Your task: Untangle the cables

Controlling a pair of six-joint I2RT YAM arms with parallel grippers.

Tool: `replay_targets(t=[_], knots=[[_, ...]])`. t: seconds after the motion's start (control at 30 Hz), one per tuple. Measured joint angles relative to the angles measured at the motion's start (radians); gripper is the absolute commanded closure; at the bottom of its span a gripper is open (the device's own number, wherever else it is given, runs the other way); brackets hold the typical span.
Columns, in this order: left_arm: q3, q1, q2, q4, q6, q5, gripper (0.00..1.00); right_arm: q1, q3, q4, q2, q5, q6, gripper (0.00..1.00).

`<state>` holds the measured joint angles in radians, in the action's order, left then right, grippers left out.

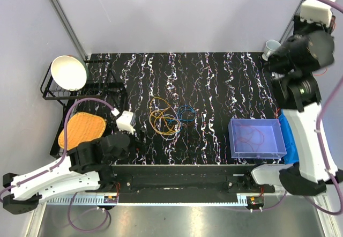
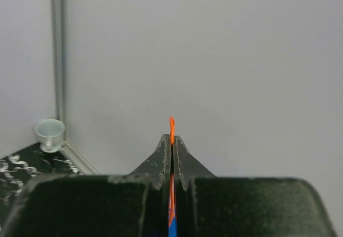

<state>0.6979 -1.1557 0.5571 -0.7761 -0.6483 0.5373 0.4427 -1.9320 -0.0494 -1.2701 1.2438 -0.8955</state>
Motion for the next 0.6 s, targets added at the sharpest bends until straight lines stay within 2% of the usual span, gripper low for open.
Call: replay_targets(t=[0.2, 0.4, 0.6], knots=[[0.000, -0.048, -0.031, -0.002, -0.009, 0.027, 0.03, -0.157, -0.005, -0.032, -0.066, 0.003, -0.014, 1.00], [0.000, -0.129, -0.075, -0.022, -0.026, 0.071, 0.02, -0.303, 0.095, -0.019, 0.027, 0.029, -0.014, 1.00], [0.000, -0.244, -0.135, -0.056, -0.057, 0.135, 0.02, -0.366, 0.171, -0.014, 0.086, 0.050, -0.013, 1.00]])
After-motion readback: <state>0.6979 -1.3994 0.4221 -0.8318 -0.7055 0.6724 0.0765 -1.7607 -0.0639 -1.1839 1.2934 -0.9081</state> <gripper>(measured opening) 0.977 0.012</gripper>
